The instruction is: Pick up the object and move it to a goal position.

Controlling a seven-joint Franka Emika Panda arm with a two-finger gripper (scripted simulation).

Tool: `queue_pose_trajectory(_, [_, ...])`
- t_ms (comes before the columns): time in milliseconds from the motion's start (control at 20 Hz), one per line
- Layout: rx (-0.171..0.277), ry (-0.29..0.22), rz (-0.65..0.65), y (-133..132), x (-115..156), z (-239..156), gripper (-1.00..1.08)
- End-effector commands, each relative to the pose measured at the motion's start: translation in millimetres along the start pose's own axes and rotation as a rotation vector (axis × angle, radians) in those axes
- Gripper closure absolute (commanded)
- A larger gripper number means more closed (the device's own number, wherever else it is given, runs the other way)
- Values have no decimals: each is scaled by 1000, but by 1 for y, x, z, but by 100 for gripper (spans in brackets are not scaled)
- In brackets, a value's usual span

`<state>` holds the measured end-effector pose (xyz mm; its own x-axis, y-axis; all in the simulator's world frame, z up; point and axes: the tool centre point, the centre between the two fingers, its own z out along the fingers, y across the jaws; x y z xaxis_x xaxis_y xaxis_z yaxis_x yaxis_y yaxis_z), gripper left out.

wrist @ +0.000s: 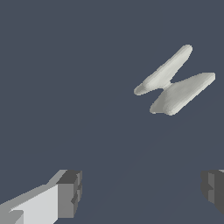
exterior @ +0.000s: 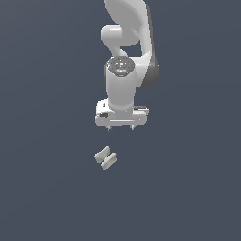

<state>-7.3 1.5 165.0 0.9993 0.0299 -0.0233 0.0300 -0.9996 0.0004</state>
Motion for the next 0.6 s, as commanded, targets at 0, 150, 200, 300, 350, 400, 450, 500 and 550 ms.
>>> queue_pose_trajectory(0, [0,0,-2,0,0,0,-92])
queue_pose_trajectory(150, [0,0,13,1,1,1,-92])
queue_pose_trajectory(200, [1,0,21,2,2,1,-92])
queue_pose_trajectory(300, [1,1,43,3,5,2,-92])
queue_pose_trajectory(350, [2,1,56,4,7,3,-92])
queue_pose_trajectory(400, [2,1,71,6,8,4,-92])
queue_pose_trajectory(450, [3,1,88,7,10,5,-92])
queue_pose_trajectory(500, [4,2,106,8,12,6,-92])
queue_pose_trajectory(550, [4,2,125,10,15,7,-92])
